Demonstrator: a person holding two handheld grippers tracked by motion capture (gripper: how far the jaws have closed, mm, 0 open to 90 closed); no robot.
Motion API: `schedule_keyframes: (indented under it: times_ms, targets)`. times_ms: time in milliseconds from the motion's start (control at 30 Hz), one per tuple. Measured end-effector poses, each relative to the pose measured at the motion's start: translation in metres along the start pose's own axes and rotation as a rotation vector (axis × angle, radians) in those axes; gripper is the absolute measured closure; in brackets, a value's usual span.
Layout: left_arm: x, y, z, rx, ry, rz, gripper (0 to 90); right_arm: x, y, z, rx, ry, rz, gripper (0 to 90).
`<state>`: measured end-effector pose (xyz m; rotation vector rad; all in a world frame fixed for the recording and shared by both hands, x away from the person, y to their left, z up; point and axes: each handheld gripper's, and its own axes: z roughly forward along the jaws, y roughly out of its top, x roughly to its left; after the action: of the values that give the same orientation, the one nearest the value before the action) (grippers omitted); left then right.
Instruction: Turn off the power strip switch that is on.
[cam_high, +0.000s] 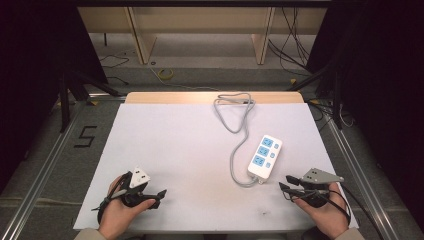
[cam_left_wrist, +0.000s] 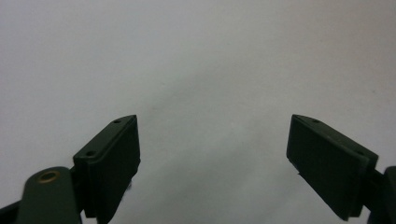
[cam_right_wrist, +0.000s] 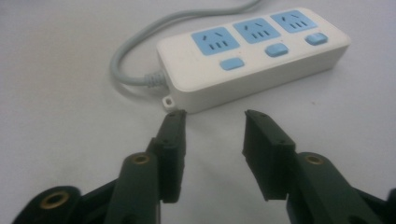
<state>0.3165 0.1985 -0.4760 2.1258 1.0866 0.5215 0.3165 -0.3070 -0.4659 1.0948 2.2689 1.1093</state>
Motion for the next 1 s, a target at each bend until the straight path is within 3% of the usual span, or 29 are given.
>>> schedule_keyframes:
  times_ms: [400,1000]
  targets:
    - [0.002,0.0,0.002,0.01,0.008,0.004,17.2,0.0,0.001,-0.007,0.056,-0.051,-0.032,90.0]
    - [0.003,0.0,0.002,0.006,0.014,0.001,17.1,-0.002,0.013,-0.005,0.076,-0.075,-0.037,90.0]
